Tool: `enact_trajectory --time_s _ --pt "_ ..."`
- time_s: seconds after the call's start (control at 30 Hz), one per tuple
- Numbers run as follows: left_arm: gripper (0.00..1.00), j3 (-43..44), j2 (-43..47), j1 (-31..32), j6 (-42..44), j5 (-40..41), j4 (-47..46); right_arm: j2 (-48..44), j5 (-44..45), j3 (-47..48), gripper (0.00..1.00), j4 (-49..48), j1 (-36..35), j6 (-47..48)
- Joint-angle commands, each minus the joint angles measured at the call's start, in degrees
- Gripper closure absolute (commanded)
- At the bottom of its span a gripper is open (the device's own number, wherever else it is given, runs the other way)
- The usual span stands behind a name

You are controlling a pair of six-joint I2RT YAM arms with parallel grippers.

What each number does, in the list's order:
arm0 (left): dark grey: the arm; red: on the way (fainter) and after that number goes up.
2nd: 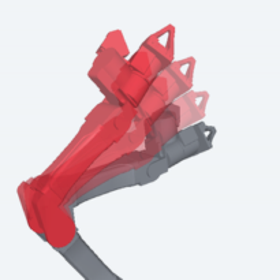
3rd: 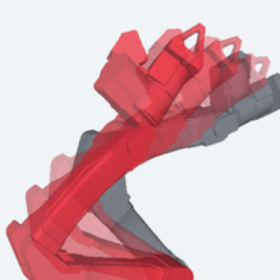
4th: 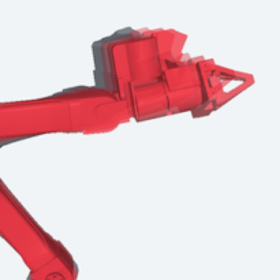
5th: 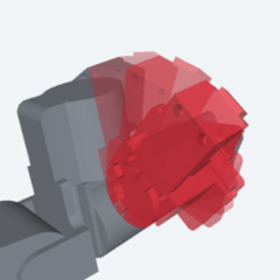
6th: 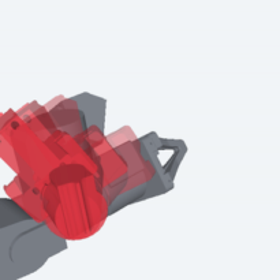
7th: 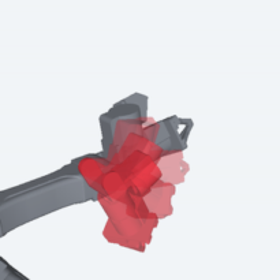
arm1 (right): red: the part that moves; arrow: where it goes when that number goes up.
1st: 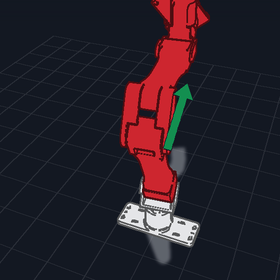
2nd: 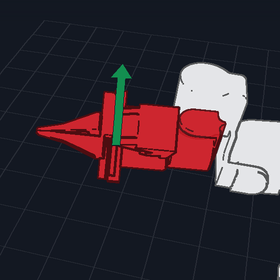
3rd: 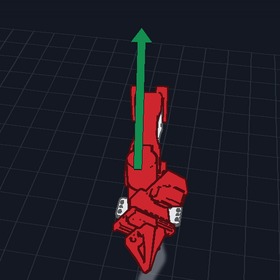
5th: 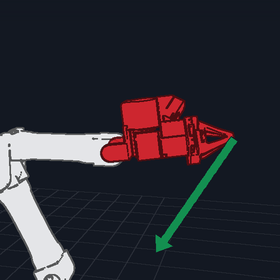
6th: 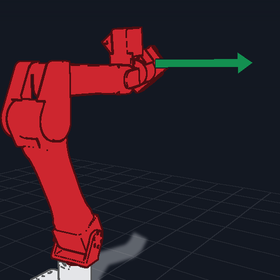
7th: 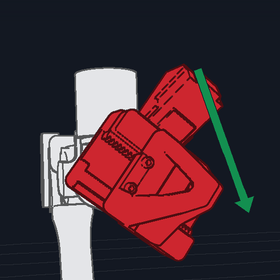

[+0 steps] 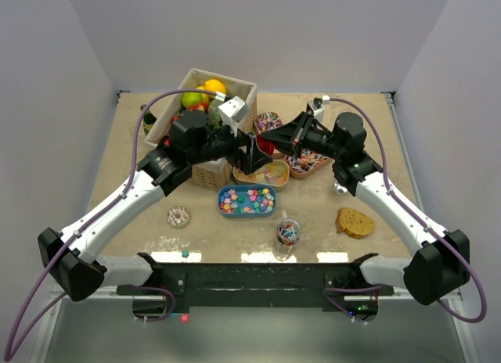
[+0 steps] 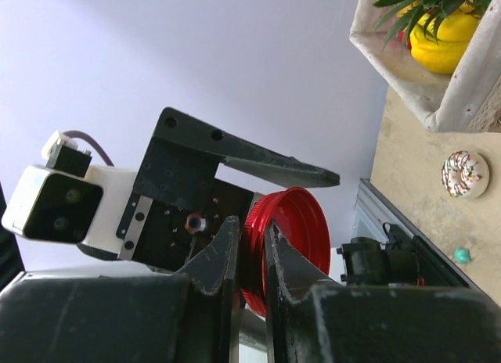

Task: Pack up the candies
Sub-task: Adjust the bottle lid, then close the bottle lid on the packing bottle.

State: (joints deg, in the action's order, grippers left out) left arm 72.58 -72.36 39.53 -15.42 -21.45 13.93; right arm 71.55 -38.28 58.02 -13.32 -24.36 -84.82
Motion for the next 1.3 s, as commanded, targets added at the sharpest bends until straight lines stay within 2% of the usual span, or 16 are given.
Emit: enact_trajectory --time_s 0.0,0.1,0.2,0.37,0.4,0.5,0.53,0.6,0.63,0.73,0.8,0.83,0.93,0.97,1.07,1.27 --pt "0.08 2.13 -0.24 -0.68 -0.31 1.50 0.04 -1.32 -3.03 1.66 1.00 0.14 -0.16 0.97" --pt "0.16 2.48 0.02 -0.94 -0.58 1.85 0.57 -2.03 -2.85 0.78 1.00 0.93 -0.07 1.23" --pt "0.34 1.43 0.64 -0.94 -0.75 0.80 -0.48 -2.20 -2.85 0.17 1.00 1.02 -0.16 1.32" --pt "0.48 -0.33 1.08 -0.86 -0.40 -0.69 -2.16 -2.64 -3.29 -0.89 0.97 1.19 -0.16 0.71" --pt "0.53 -0.42 1.17 -0.86 -0.31 -0.87 -2.07 -2.90 -2.85 -1.06 0.90 1.37 -0.07 0.97" --pt "0.57 -0.42 1.25 -0.77 -0.14 -0.96 -1.19 -3.43 -1.45 -1.16 0.73 3.73 0.01 3.16" --pt "0.57 -0.33 1.25 -0.86 -0.05 -0.96 -0.23 -3.78 -0.57 -0.81 0.59 6.87 -0.07 4.38" --pt "0.58 0.46 1.17 -0.86 0.39 -0.96 1.26 -4.22 1.44 1.03 0.48 11.63 0.01 9.91" --pt "0.58 0.64 1.25 -0.86 0.56 -1.05 2.84 -4.75 4.68 1.74 0.41 17.05 0.01 12.02" --pt "0.59 0.81 1.87 -0.77 1.00 -1.40 5.39 -6.50 13.19 4.20 0.31 27.16 0.19 19.41" --pt "0.59 0.29 2.04 -0.51 0.92 -2.36 6.36 -7.82 18.39 5.52 0.30 31.58 0.63 23.10" --pt "0.59 -0.32 1.96 -0.24 0.74 -2.80 7.24 -9.31 24.68 6.22 0.29 36.65 0.89 25.29" --pt "0.59 -2.25 1.61 1.51 -0.22 -2.81 7.69 -11.77 34.82 9.65 0.27 45.36 1.07 29.34" --pt "0.59 -2.70 1.43 2.21 -0.49 -2.37 7.51 -13.18 40.68 10.61 0.26 47.05 1.16 30.31" --pt "0.59 -4.02 0.30 6.95 -1.54 0.00 6.98 -15.03 51.16 14.92 0.23 51.98 1.24 34.27" --pt "0.60 -5.16 -3.83 16.18 -2.77 2.46 5.49 -14.95 60.07 22.92 0.22 57.88 1.33 39.20"
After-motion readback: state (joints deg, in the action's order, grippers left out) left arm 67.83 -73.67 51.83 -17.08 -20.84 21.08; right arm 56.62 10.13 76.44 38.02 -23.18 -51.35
